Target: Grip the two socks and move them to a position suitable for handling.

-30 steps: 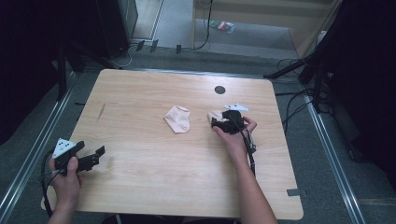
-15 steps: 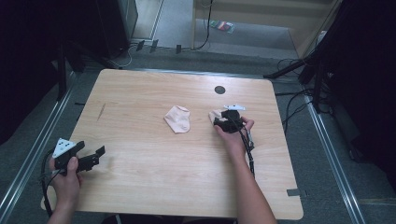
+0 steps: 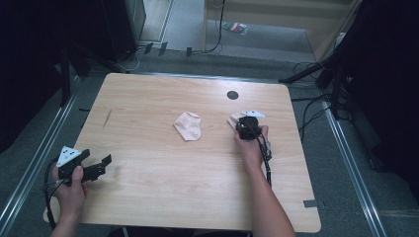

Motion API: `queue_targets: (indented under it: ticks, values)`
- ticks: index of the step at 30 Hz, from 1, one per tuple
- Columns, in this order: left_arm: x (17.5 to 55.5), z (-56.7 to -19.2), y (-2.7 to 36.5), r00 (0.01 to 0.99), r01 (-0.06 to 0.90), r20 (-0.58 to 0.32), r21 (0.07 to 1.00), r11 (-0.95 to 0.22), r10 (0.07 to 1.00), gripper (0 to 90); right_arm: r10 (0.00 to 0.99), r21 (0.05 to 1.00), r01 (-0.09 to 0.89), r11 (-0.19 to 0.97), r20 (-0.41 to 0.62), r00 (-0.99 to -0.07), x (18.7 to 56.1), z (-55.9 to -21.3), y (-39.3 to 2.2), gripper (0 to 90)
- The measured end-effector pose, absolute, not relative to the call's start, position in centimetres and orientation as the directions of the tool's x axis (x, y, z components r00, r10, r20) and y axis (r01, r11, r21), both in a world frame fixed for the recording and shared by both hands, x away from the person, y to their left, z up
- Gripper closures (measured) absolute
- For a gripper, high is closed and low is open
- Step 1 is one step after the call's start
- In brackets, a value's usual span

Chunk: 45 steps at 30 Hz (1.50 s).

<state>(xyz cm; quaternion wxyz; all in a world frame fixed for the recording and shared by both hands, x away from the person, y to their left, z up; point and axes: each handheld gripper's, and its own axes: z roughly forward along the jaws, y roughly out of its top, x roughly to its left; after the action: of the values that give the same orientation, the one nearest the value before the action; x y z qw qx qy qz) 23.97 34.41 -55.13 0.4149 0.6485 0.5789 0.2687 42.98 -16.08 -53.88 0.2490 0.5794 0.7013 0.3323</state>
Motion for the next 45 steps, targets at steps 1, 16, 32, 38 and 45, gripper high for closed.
queue_targets:
  ticks: [1,16,32,38,45]
  values:
    - [24.0,-55.1,34.4,0.183,0.527,-0.134,0.850,0.018,0.974,13.9,0.978,0.762,0.641,0.093,0.050,-0.201,42.9,-53.5,-16.3,81.4]
    - [24.0,-55.1,34.4,0.183,0.529,-0.129,0.849,0.013,0.975,14.0,0.952,0.825,0.563,0.050,0.132,-0.278,37.5,-47.2,-16.5,81.4]
    - [24.0,-55.1,34.3,0.181,0.528,-0.129,0.849,0.014,0.975,14.0,0.901,0.843,0.536,0.040,0.202,-0.384,31.1,-45.1,-14.6,81.4]
    - [24.0,-55.1,34.4,0.182,0.528,-0.129,0.849,0.014,0.975,14.0,0.872,0.836,0.546,0.053,0.227,-0.433,28.8,-45.3,-13.2,81.4]
    - [24.0,-55.1,34.3,0.182,0.527,-0.129,0.850,0.014,0.975,14.0,0.842,0.832,0.550,0.073,0.245,-0.481,26.3,-45.9,-11.0,81.4]
